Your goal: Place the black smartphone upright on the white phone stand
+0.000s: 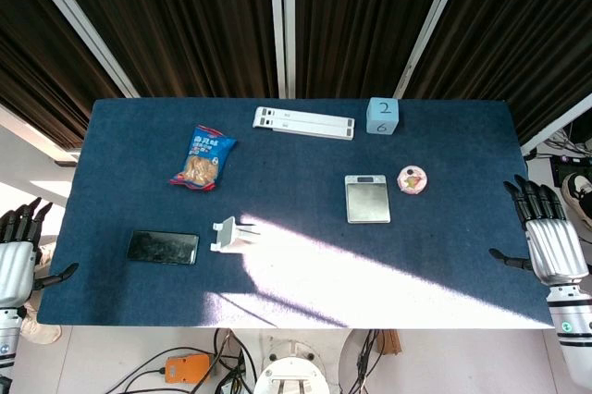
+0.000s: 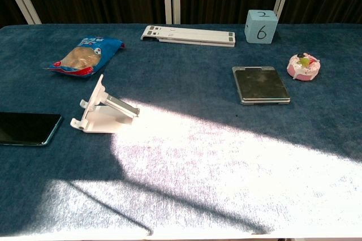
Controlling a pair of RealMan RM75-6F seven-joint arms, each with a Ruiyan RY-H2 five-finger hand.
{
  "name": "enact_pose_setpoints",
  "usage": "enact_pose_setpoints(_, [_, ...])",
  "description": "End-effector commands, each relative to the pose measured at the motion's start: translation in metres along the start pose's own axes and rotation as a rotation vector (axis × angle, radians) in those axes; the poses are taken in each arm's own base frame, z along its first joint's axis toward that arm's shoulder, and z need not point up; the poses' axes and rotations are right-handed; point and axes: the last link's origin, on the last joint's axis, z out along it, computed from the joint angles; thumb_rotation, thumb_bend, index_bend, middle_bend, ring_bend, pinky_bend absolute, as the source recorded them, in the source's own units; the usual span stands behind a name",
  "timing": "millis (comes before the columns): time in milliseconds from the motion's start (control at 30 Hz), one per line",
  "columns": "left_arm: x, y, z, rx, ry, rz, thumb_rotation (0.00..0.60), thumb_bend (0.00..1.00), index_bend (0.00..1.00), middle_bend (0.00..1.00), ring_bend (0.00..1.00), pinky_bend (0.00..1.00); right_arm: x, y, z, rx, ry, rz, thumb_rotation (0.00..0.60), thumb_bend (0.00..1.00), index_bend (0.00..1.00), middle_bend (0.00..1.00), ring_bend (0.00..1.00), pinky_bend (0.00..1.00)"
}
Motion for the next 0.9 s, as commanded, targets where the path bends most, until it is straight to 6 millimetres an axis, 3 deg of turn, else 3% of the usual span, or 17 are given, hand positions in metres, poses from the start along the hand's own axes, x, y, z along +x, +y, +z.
enact_pose_setpoints(33, [-0.001, 0.004, 0.002, -0.015, -0.005, 0.0, 0.6, 0.0, 0.08, 0.03, 0.0, 0.0, 0.001, 0.0, 0.001, 0.0, 0.001, -0.002, 0.6, 0.05, 0.0, 0.05, 0.0, 0.08])
enact_pose_setpoints(167, [-0.002, 0.016, 0.009, -0.07, -0.02, 0.003, 0.6, 0.0, 0.08, 0.03, 0.0, 0.0, 0.007, 0.001, 0.002, -0.003, 0.015, -0.01, 0.6, 0.06, 0.0, 0.05, 0.0, 0.08])
enact_pose_setpoints(400, [-0.014, 0.055, 0.029, -0.229, -0.134, 0.009, 0.6, 0.05, 0.08, 0.05, 0.0, 0.0, 0.02, 0.002, 0.004, -0.009, 0.045, -0.016, 0.6, 0.06, 0.0, 0.05, 0.0, 0.08])
enact_pose_setpoints(600, [-0.043, 0.085, 0.04, -0.313, -0.271, 0.054, 0.6, 0.11, 0.17, 0.08, 0.0, 0.0, 0.017, 0.001, 0.003, -0.003, 0.026, -0.008, 0.6, 0.06, 0.0, 0.05, 0.0, 0.08])
enact_pose_setpoints(900, [-0.08, 0.103, 0.047, -0.312, -0.401, 0.139, 0.6, 0.18, 0.18, 0.08, 0.0, 0.0, 0.015, 0.001, 0.004, -0.001, 0.019, -0.002, 0.6, 0.06, 0.0, 0.05, 0.0, 0.08])
